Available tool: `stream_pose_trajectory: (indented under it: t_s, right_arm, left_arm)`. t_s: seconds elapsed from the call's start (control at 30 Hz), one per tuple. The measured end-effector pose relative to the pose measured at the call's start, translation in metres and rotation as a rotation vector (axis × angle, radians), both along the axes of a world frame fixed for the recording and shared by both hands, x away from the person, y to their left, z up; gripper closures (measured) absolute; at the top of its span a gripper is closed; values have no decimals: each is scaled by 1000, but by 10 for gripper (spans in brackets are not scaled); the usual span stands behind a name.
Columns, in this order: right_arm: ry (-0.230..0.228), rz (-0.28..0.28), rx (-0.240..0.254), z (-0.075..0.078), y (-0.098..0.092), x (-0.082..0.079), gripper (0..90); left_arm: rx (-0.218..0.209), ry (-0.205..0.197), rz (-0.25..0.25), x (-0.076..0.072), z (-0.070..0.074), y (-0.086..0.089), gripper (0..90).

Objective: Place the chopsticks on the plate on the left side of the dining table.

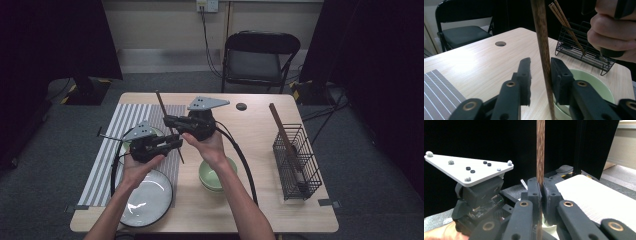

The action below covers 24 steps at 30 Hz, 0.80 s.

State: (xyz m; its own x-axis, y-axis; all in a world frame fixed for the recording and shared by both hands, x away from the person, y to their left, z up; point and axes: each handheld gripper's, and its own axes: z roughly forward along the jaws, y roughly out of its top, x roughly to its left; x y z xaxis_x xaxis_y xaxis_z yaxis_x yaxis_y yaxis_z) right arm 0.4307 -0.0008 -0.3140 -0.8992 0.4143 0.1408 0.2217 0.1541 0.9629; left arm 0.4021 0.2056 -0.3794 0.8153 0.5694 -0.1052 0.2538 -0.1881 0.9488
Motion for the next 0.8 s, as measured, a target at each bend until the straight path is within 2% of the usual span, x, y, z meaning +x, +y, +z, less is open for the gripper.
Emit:
stream_pose_trajectory:
  t_s: [0.07, 0.23, 0.53, 0.63, 0.8]
  right_arm:
    - [0, 0, 5, 1, -2, 0, 859]
    - [-6, -2, 12, 3, -7, -1, 859]
    - [-20, 23, 14, 5, -7, -2, 851]
    - [-15, 19, 12, 5, -6, -2, 819]
    - [-9, 30, 8, 2, -5, -1, 856]
  left_arm:
    - [-19, 14, -9, 0, 0, 1, 750]
    - [-17, 4, -28, 0, 1, 5, 846]
    - [-18, 9, -47, -1, 3, 5, 852]
    - [-19, 14, -54, -1, 4, 6, 852]
    - [-4, 14, -59, -1, 4, 4, 852]
